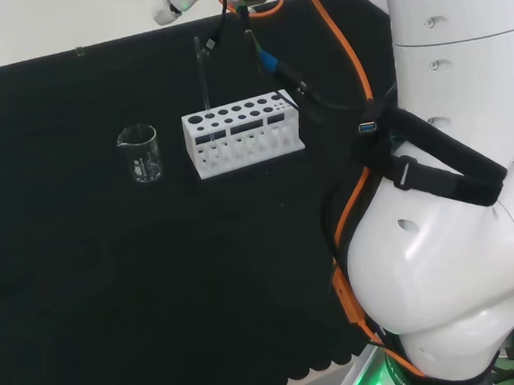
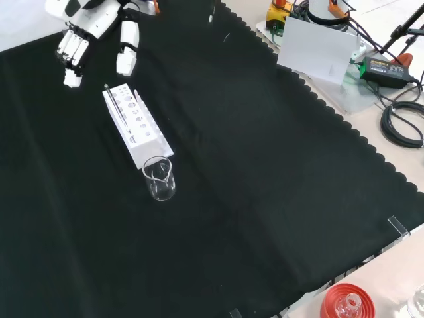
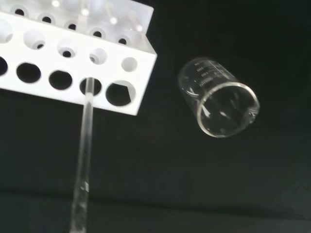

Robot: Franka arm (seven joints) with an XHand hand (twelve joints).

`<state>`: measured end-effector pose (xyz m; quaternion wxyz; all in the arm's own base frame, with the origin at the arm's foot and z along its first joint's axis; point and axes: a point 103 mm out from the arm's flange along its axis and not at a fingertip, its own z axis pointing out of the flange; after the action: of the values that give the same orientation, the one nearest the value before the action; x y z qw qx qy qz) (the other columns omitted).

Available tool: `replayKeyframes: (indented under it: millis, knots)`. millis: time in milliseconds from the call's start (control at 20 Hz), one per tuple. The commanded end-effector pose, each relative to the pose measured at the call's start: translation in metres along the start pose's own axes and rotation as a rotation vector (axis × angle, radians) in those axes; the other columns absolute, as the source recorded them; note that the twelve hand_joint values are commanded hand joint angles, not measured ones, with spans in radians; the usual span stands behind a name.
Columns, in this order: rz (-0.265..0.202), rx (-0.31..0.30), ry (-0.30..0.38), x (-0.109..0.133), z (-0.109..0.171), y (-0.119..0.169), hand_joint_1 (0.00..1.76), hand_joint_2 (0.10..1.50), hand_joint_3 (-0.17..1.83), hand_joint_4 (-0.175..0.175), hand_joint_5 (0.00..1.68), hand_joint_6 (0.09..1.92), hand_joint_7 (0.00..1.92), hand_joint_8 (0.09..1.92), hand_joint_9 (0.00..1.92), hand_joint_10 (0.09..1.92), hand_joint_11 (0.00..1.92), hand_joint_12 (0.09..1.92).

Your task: Take the glass rod from the white test tube rack.

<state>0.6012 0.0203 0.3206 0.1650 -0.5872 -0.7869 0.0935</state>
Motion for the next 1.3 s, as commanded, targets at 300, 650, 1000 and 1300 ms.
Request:
replayKeyframes:
  millis: [300, 650, 1000, 1300]
  knots:
    - [0.036, 0.038, 0.027, -0.030, 0.022, 0.004, 0.32, 1.07, 0.21, -0.111, 0.28, 0.09, 0.13, 0.93, 0.22, 1.00, 0.12, 1.46]
    - [0.046, 0.058, 0.021, -0.031, 0.030, 0.004, 0.31, 1.07, 0.21, -0.110, 0.29, 0.09, 0.14, 0.92, 0.28, 1.02, 0.14, 1.48]
    - [0.047, 0.098, -0.011, -0.031, 0.042, 0.004, 0.31, 1.07, 0.22, -0.116, 0.37, 0.09, 0.21, 0.91, 0.38, 0.99, 0.24, 1.46]
    - [0.056, 0.145, -0.040, -0.033, 0.054, 0.006, 0.32, 1.06, 0.21, -0.116, 0.42, 0.11, 0.22, 0.90, 0.43, 0.97, 0.30, 1.44]
